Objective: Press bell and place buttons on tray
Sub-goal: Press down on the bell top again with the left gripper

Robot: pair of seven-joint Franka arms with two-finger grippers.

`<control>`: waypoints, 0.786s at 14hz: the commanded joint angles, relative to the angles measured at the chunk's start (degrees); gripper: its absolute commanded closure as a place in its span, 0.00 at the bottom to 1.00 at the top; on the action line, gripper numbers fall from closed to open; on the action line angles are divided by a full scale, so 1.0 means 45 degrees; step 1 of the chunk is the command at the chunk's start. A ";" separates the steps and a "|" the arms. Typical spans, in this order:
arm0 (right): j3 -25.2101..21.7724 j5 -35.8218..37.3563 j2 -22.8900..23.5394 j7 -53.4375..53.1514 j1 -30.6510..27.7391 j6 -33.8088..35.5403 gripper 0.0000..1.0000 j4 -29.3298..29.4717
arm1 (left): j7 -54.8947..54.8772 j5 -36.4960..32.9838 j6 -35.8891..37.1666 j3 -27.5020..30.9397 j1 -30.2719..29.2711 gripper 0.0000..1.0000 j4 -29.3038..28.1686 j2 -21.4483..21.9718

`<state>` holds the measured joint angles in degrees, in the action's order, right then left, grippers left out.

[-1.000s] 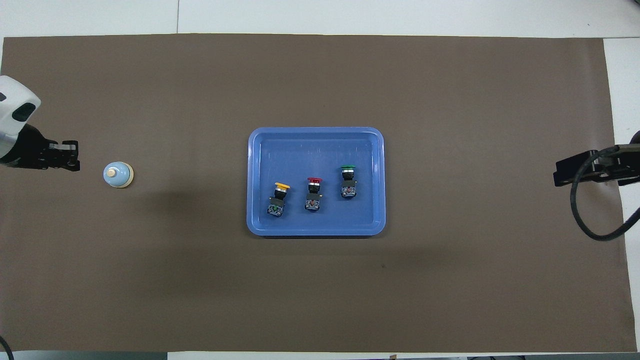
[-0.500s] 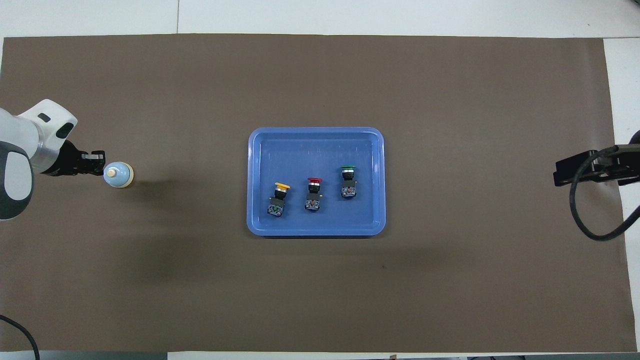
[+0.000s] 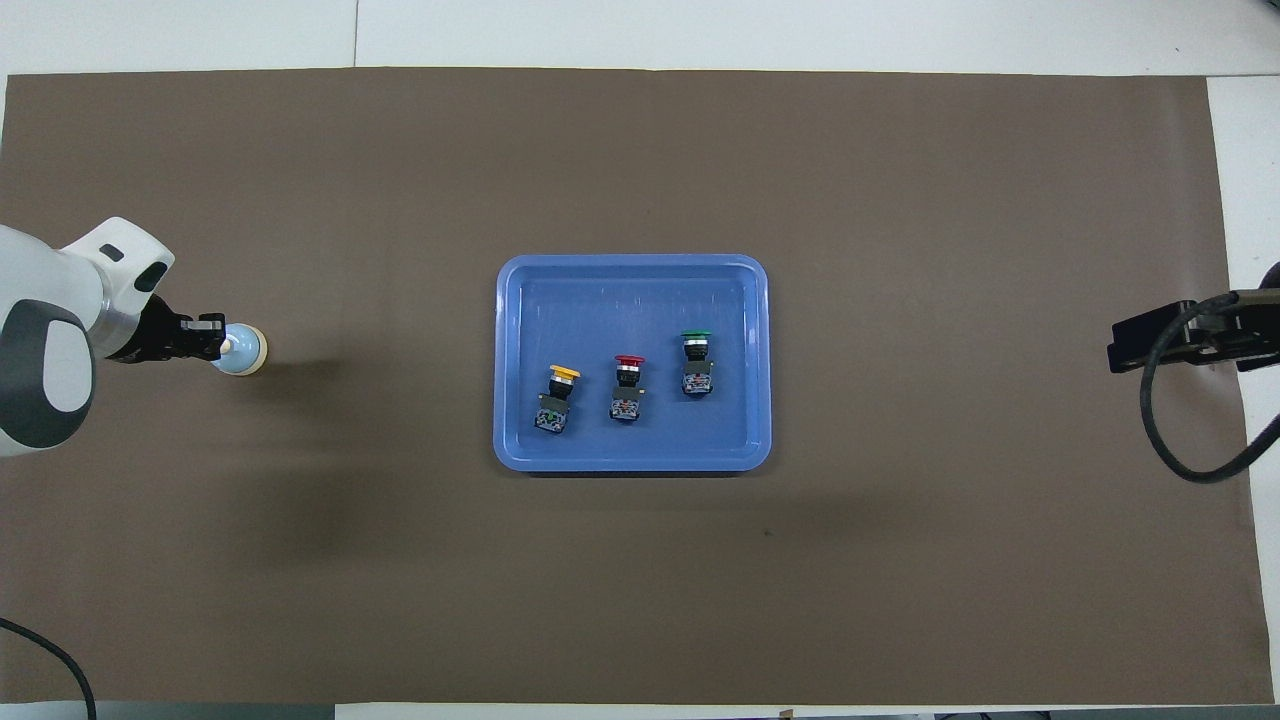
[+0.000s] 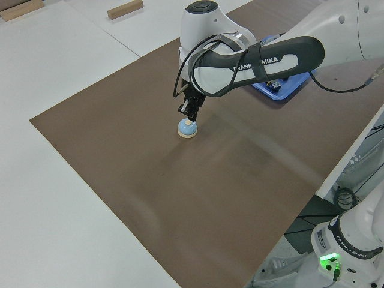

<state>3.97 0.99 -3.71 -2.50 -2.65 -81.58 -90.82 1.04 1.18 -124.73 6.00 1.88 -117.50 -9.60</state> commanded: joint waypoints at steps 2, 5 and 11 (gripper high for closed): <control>0.0211 0.0130 -0.0211 0.0164 -0.0272 -0.0093 0.00 -0.0229 | -0.0055 -0.0125 -0.0623 -0.0025 -0.0066 1.00 -0.0198 -0.0267; 0.0211 0.0131 -0.0211 0.0164 -0.0291 -0.0093 0.00 -0.0229 | -0.0055 -0.0125 -0.0857 -0.0025 -0.0007 1.00 -0.0237 -0.0463; 0.0211 0.0111 -0.0211 0.0164 -0.0272 -0.0093 0.00 -0.0229 | -0.0036 -0.0125 0.0852 -0.0025 0.0070 1.00 0.0910 -0.0425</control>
<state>3.97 0.99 -3.71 -2.50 -2.65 -81.58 -90.82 1.04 1.18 -125.80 5.88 1.91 -116.94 -11.51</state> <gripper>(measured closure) 0.000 0.991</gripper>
